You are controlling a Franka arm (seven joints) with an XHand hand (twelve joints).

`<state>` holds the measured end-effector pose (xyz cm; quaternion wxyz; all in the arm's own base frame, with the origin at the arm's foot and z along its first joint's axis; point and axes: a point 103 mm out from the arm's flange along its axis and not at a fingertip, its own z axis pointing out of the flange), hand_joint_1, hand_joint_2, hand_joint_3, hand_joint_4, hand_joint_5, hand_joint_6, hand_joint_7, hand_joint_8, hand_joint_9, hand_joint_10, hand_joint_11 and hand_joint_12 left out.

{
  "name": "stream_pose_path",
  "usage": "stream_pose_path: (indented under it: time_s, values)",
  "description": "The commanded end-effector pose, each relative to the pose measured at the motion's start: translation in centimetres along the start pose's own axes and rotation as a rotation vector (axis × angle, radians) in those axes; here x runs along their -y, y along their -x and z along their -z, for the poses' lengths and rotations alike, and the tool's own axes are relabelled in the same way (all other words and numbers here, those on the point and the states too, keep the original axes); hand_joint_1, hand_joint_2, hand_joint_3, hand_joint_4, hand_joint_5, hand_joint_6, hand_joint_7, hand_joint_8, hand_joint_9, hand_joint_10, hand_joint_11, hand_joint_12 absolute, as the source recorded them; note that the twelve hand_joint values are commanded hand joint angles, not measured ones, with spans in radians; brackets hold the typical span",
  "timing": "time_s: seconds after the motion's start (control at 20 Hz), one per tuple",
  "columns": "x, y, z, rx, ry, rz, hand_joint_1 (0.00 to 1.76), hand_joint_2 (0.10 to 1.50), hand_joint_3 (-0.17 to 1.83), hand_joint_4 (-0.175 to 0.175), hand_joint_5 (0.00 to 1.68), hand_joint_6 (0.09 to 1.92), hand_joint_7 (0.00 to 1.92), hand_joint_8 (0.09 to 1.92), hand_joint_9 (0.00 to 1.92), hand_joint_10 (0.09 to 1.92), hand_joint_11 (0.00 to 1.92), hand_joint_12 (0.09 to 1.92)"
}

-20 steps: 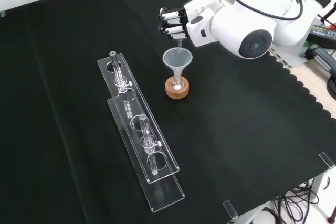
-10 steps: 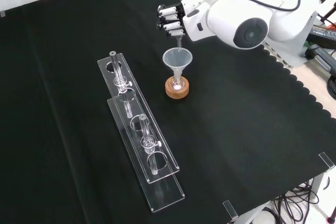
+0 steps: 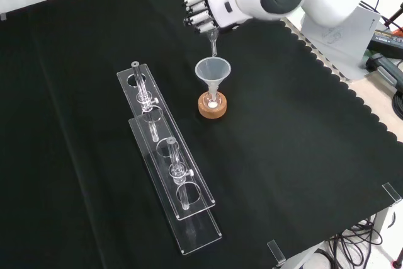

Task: Pour all the NaCl from the weighing funnel into the round-bottom flask.

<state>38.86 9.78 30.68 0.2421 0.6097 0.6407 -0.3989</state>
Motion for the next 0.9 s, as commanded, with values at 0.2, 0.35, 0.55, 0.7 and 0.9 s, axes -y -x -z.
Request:
stream_pose_path:
  time_s: [0.2,0.35,0.55,0.7,0.9]
  values:
    - [0.2,3.8,0.6,-0.394,0.011,0.020,1.11,0.66,0.68,0.175,1.23,0.75,0.65,0.63,0.98,0.32,0.72,1.08]
    - [0.1,5.6,0.4,-0.476,0.008,0.005,1.11,0.66,0.68,0.175,1.23,0.75,0.65,0.63,0.98,0.32,0.72,1.08]
    - [-0.3,7.7,-0.6,-0.587,-0.011,-0.007,1.11,0.66,0.68,0.175,1.23,0.75,0.65,0.63,0.98,0.32,0.73,1.08]
    - [-0.5,9.4,-1.2,-0.636,-0.013,-0.024,1.11,0.66,0.68,0.175,1.23,0.75,0.65,0.63,0.98,0.32,0.73,1.08]
    - [-1.0,11.2,-2.2,-0.668,-0.015,-0.043,1.11,0.66,0.68,0.175,1.23,0.75,0.65,0.63,0.98,0.32,0.73,1.08]
